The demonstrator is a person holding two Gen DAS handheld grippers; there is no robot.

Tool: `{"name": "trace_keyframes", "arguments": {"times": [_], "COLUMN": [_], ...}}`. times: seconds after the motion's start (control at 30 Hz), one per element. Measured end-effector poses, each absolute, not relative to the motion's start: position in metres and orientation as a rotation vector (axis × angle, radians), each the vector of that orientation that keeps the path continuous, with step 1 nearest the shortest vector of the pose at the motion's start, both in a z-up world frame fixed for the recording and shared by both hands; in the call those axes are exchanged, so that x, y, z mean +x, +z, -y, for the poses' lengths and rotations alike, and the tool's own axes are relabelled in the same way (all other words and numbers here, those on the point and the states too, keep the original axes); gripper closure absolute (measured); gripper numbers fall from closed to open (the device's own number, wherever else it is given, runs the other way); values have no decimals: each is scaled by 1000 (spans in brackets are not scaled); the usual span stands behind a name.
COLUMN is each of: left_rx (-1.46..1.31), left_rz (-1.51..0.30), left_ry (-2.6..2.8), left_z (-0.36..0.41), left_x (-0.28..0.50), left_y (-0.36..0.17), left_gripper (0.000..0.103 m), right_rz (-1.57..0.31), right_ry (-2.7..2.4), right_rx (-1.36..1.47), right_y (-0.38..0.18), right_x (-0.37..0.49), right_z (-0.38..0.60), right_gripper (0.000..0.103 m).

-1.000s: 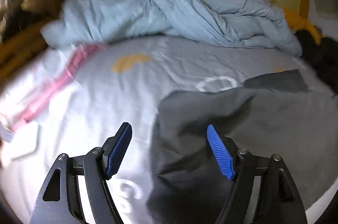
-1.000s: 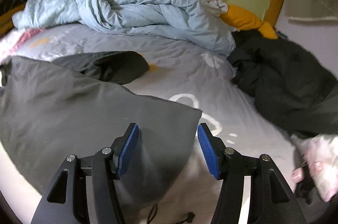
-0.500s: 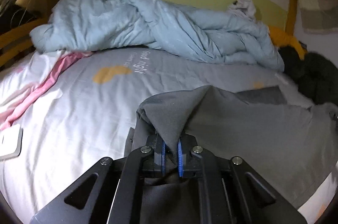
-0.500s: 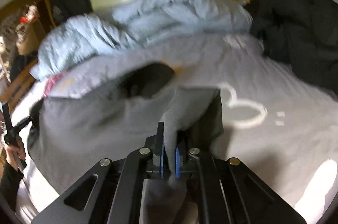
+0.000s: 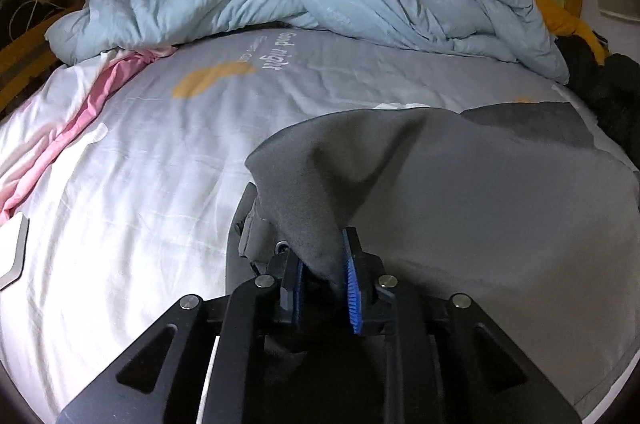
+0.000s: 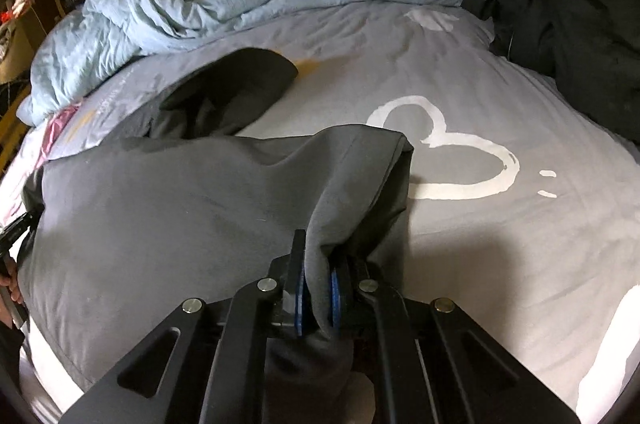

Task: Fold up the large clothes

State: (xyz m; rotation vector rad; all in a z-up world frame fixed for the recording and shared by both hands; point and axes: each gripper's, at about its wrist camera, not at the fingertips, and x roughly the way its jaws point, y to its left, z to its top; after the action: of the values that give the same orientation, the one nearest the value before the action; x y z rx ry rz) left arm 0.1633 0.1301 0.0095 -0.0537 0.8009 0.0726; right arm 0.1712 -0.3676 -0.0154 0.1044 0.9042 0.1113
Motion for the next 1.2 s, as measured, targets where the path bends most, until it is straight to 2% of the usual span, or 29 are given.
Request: {"name": "trace_keyframes", "arguments": {"times": [0.07, 0.17, 0.2, 0.27, 0.33, 0.4, 0.43, 0.47, 0.57, 0.67, 0.73, 0.8, 0.93, 1.07, 1.2], "left_rx": [-37, -9, -22, -75, -124, -125, -108, -90, -58, -53, -34, -76, -192, -163, -151], "left_rz": [-772, -651, -612, -534, -469, -444, -440, -442, -484, -531, -573, -643, -737, -791, -814], "left_ry": [95, 136, 141, 135, 109, 71, 67, 75, 83, 83, 112, 139, 114, 142, 148], "left_z": [-130, -130, -134, -142, -150, -151, -150, -148, -144, -143, -144, -154, -172, -164, -162], "left_x": [157, 136, 131, 118, 109, 108, 109, 113, 134, 158, 174, 187, 196, 204, 209], "left_y": [18, 45, 54, 71, 85, 91, 92, 91, 83, 70, 58, 43, 19, 8, 3], "left_gripper": [79, 73, 60, 44, 41, 30, 28, 28, 28, 28, 28, 28, 23, 21, 22], "right_rz": [-890, -799, -756, -671, -593, -532, -505, -487, -424, -475, -551, -644, -813, -884, -885], "right_ry": [98, 6, 0, 14, 31, 27, 11, -1, -32, 57, 93, 88, 56, 29, -50], "right_rx": [94, 6, -24, -50, -45, -49, -59, -65, -73, -52, -39, -24, 29, 51, -47], "right_y": [-11, 10, 19, 38, 54, 64, 69, 72, 82, 82, 72, 51, 9, -14, -19], "right_x": [168, 149, 140, 123, 111, 104, 102, 101, 98, 110, 127, 146, 178, 191, 194], "right_z": [367, 360, 357, 352, 349, 344, 342, 340, 339, 338, 335, 337, 350, 356, 347], "right_gripper": [94, 82, 82, 82, 75, 64, 61, 56, 51, 50, 54, 65, 70, 70, 70]}}
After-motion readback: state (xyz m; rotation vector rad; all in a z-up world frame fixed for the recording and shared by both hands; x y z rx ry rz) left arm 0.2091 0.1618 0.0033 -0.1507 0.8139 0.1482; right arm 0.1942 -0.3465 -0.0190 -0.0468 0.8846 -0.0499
